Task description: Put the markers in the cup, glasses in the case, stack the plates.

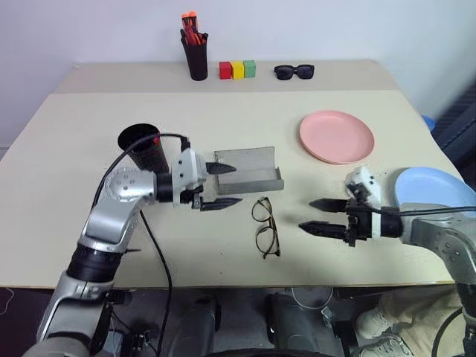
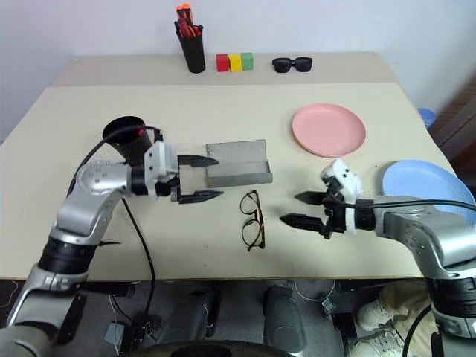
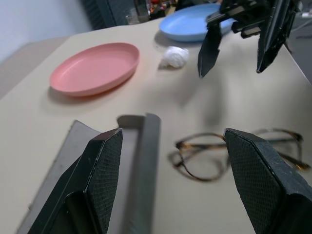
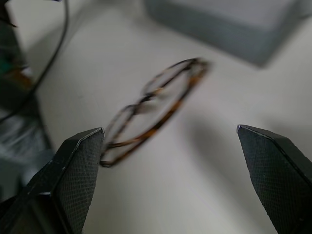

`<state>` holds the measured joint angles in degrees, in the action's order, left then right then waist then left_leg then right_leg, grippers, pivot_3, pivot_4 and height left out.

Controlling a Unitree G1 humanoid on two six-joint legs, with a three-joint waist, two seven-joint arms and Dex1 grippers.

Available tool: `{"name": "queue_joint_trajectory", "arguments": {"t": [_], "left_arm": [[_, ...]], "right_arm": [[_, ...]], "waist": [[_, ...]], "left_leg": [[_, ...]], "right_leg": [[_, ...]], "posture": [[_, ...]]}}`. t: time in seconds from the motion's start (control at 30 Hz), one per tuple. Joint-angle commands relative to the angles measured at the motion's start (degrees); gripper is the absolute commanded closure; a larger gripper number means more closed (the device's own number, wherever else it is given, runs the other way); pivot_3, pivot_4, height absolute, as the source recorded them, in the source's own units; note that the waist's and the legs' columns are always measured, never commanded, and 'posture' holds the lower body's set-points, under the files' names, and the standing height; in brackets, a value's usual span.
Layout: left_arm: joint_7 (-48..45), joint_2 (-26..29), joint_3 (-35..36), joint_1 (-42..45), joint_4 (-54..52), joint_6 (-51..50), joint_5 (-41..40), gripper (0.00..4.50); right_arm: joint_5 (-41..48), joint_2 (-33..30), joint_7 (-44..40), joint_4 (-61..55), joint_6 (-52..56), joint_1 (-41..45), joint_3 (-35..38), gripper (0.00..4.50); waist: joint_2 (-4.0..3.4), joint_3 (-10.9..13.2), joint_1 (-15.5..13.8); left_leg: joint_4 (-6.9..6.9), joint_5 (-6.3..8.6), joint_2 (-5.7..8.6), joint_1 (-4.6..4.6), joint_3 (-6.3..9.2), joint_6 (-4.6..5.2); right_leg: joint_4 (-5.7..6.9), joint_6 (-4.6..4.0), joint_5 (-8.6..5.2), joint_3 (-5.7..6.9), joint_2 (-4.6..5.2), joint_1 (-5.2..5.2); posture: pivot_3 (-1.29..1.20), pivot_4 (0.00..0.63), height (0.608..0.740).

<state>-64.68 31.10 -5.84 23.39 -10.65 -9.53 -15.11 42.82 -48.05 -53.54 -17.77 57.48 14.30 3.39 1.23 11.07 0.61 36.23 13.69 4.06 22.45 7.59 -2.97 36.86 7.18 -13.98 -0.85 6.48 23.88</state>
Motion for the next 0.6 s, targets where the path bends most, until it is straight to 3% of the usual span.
{"name": "queue_joint_trajectory", "arguments": {"t": [0.03, 0.1, 0.27, 0.43, 0.6], "left_arm": [[4.39, -0.05, 1.99, -5.19, -3.9, 6.44, 1.93, 1.13], [6.95, 0.68, 2.42, -9.32, -3.02, 12.76, 5.66, 1.13], [4.27, 2.97, 4.36, -16.0, -0.7, 20.35, 2.24, 1.13], [5.33, 3.83, 5.91, -18.25, 0.11, 20.67, 0.9, 1.13], [1.61, 5.78, 6.31, -19.95, -3.86, 16.91, -6.3, 1.13]], "right_arm": [[-0.91, 1.95, -0.92, 2.22, -0.31, 3.53, -3.72, 0.05], [-1.2, 4.33, -0.84, 4.31, -0.34, 5.65, -5.73, 0.05], [-3.16, 7.03, -2.32, 7.1, -2.25, 8.4, -9.05, 0.05], [-4.52, 5.76, -5.69, 8.49, -2.19, 9.34, -11.65, 0.05], [-5.15, 4.7, -8.0, 10.31, -1.03, 10.05, -12.96, 0.05]], "waist": [[-0.01, -0.01, 0.01], [-0.02, -0.01, 0.12], [-0.03, -0.01, -0.15], [-0.05, -0.01, -0.75], [-0.06, -0.01, -0.84]], "left_leg": [[-0.01, 0.0, 0.0, -0.01, 0.01, 0.0], [-0.03, 0.01, 0.0, -0.04, 0.02, 0.03], [-0.1, 0.05, 0.0, -0.02, -0.01, 0.08], [-0.02, 0.07, 0.03, -0.02, 0.02, 0.14], [-0.08, 0.11, 0.01, -0.02, 0.0, 0.21]], "right_leg": [[-0.11, 0.0, 0.0, 0.01, 0.0, -0.08], [-0.25, 0.0, 0.01, 0.02, 0.0, -0.15], [-0.47, -0.03, 0.06, 0.02, -0.01, -0.15], [-0.69, -0.04, 0.11, 0.07, -0.01, -0.34], [-0.76, -0.01, 0.12, 0.08, -0.01, -0.33]], "posture": [[0.0, 0.15, 0.74], [0.0, 0.15, 0.74], [0.0, 0.15, 0.74], [0.0, 0.15, 0.74], [0.0, 0.15, 0.74]]}}
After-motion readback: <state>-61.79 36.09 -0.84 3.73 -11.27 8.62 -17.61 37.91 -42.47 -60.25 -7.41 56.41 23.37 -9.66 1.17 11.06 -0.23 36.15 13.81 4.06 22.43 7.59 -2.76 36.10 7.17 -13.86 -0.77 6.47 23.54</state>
